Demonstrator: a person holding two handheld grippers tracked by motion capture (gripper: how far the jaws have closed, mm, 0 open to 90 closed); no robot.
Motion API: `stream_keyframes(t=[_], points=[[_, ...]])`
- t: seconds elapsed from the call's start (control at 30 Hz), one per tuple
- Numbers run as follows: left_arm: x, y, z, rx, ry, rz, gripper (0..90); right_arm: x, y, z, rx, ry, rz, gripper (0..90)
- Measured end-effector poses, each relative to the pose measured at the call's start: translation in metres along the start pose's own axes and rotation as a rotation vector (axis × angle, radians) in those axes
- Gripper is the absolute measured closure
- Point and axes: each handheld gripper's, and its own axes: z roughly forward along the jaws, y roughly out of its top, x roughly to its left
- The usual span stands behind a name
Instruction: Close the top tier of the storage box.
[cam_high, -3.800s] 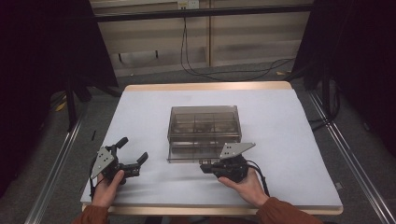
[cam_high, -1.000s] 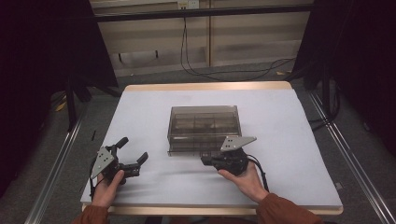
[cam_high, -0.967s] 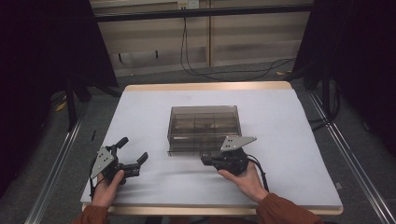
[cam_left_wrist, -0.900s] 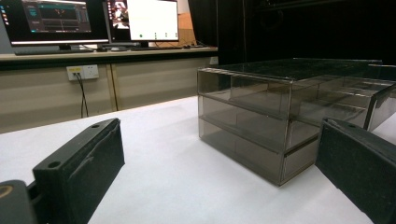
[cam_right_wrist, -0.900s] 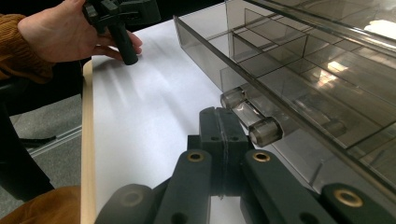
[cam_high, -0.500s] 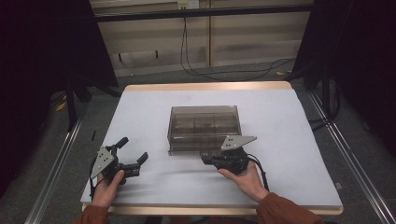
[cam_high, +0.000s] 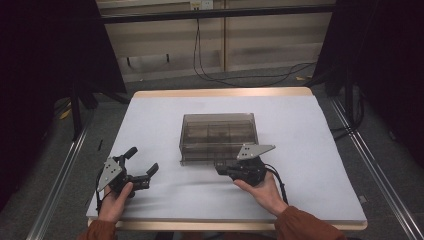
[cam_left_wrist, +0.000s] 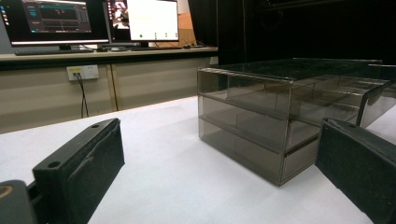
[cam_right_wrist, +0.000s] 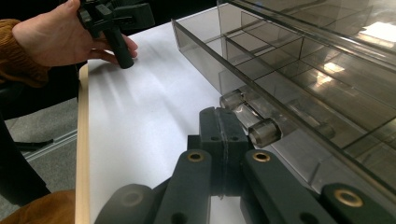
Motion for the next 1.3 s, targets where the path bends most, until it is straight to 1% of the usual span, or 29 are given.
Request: stream_keyframes(t=[0.1, 0.63, 0.77, 1.3], points=[[0.000, 0.000, 0.000, 0.000, 0.000, 0.000, 1.3, -0.001, 0.000, 0.000, -0.002, -0.002, 0.005, 90.0], [0.000, 0.000, 0.000, 0.000, 0.000, 0.001, 1.3, -0.004, 0.003, 0.004, -0.001, 0.001, -0.002, 90.0], [0.000, 0.000, 0.000, 0.000, 0.000, 0.002, 1.3, -0.006, 0.004, 0.004, -0.005, -0.010, -0.003, 90.0], [0.000, 0.000, 0.000, -0.001, 0.000, 0.000, 1.3, -0.011, 0.006, 0.006, -0.009, -0.023, 0.001, 90.0]])
